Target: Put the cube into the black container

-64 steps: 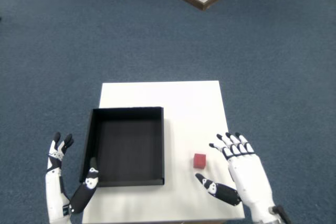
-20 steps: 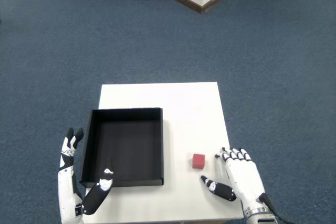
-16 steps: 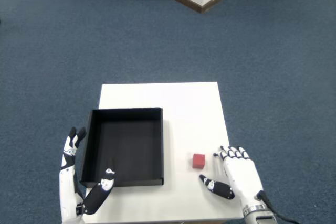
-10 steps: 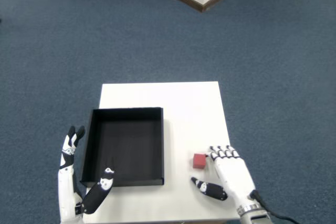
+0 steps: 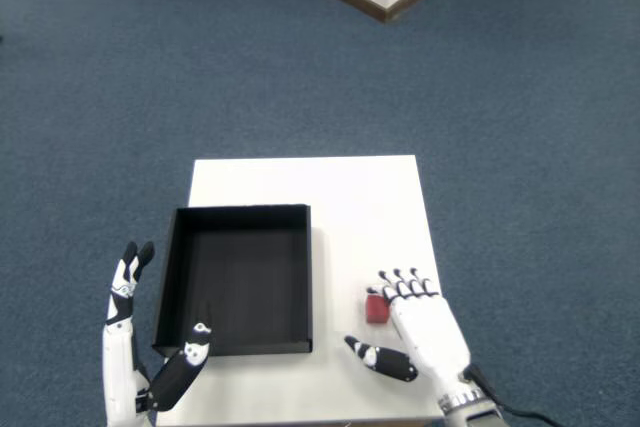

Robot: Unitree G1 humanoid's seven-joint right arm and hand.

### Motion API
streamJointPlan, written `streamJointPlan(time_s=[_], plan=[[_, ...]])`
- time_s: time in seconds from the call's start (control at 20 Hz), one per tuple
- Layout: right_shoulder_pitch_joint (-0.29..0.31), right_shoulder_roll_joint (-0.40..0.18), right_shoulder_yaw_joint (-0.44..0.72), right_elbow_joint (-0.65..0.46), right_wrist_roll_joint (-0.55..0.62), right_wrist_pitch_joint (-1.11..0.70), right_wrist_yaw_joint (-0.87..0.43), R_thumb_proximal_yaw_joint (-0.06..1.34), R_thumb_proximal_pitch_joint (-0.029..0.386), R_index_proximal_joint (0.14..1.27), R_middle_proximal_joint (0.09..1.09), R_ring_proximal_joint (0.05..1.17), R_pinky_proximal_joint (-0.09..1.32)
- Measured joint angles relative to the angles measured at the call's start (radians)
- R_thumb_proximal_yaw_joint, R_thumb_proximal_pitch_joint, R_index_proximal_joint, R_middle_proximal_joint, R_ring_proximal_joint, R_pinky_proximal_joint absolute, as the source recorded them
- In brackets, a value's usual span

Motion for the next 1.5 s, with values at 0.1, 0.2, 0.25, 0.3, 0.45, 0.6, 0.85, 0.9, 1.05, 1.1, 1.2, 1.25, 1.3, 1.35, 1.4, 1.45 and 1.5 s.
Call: streamJointPlan(time_s=[0.1,0.2,0.25,0.3,0.45,0.6,0.85,0.9,1.05,1.1,1.2,1.25,1.3,1.35,1.4,1.45,1.5], plan=[[-0.004,0.000,0.002,-0.002,-0.002,-0.006,-0.025,0.49,-0.002,0.45,0.20,0.18,-0.02],[-0.006,-0.001,0.003,-0.002,-0.010,-0.006,-0.037,0.48,-0.001,0.45,0.20,0.18,-0.02],[-0.007,-0.001,0.003,-0.002,-0.018,-0.006,-0.037,0.48,-0.001,0.45,0.20,0.18,-0.03],[-0.008,-0.001,0.006,-0.002,-0.021,-0.006,-0.038,0.49,0.001,0.46,0.20,0.18,-0.03],[-0.008,-0.002,0.015,-0.001,-0.028,-0.006,-0.040,0.50,0.013,0.46,0.20,0.18,-0.03],[-0.008,-0.004,0.023,0.004,-0.035,-0.006,-0.042,0.51,0.024,0.47,0.20,0.18,-0.03],[-0.007,-0.013,0.023,0.024,-0.035,-0.006,-0.041,0.54,0.034,0.47,0.21,0.18,-0.02],[-0.007,-0.013,0.023,0.030,-0.035,-0.006,-0.041,0.54,0.036,0.48,0.21,0.18,-0.02],[-0.007,-0.013,0.022,0.035,-0.035,-0.006,-0.036,0.56,0.038,0.48,0.21,0.19,-0.02],[-0.007,-0.014,0.021,0.040,-0.035,-0.006,-0.035,0.56,0.039,0.48,0.22,0.19,-0.02],[-0.007,-0.018,0.020,0.044,-0.034,-0.006,-0.034,0.57,0.040,0.48,0.22,0.19,-0.02],[-0.006,-0.020,0.017,0.048,-0.034,-0.006,-0.033,0.57,0.041,0.48,0.22,0.19,-0.02],[-0.004,-0.022,0.014,0.050,-0.033,-0.006,-0.032,0.58,0.041,0.49,0.22,0.19,-0.02],[0.000,-0.027,0.008,0.053,-0.031,-0.006,-0.029,0.58,0.041,0.49,0.22,0.19,-0.02],[0.001,-0.031,0.004,0.054,-0.030,-0.006,-0.022,0.58,0.040,0.49,0.22,0.19,-0.02],[0.003,-0.035,0.000,0.058,-0.023,-0.006,-0.013,0.59,0.040,0.49,0.22,0.19,-0.02],[0.005,-0.036,-0.001,0.061,-0.017,-0.006,-0.010,0.59,0.039,0.49,0.22,0.19,-0.02]])
